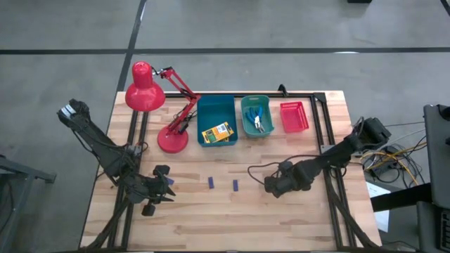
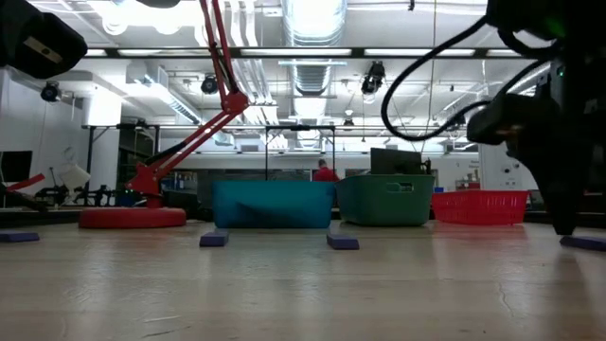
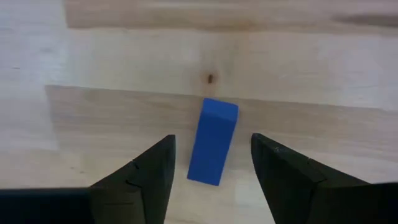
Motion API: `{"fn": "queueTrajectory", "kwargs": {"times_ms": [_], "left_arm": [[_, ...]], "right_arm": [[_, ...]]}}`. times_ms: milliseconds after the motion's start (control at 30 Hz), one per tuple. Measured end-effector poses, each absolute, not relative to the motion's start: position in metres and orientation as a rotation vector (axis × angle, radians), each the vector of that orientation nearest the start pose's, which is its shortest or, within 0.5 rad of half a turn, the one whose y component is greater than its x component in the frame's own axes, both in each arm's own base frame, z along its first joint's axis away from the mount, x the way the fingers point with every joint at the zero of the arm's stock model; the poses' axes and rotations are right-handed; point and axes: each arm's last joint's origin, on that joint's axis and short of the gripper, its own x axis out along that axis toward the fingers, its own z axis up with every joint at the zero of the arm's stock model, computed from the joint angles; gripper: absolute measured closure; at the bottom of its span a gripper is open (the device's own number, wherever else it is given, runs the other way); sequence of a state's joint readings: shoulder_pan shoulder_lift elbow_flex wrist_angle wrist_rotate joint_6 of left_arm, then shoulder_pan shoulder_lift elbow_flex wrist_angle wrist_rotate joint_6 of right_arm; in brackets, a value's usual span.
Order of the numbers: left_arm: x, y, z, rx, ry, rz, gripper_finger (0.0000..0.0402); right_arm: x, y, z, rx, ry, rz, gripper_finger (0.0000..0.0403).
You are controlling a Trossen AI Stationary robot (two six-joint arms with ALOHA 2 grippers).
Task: Pick & Place School Supplies
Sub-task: Put the blue eraser into the red bin
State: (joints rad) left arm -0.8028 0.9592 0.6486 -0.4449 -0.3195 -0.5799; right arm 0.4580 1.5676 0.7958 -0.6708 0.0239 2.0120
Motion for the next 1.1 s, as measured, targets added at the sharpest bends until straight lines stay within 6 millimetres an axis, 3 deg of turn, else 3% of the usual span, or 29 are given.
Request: {"fn": "queueTrajectory", "kwargs": {"times_ms": [433,1100], "left_arm": [[0.1381,-0.1299,0.2366,-0.144,0.745,-0.254,0.0303],[0.1381,-0.1299,0.2366,-0.144,0.745,-0.254,0.0303]], "right_arm": [[0.2250,0.1101,0.1373,1.291,1.148,-1.133,0.0208],[0.2207,0.1088,0.1356,1.288,1.179,-1.178,0.0336]]}}
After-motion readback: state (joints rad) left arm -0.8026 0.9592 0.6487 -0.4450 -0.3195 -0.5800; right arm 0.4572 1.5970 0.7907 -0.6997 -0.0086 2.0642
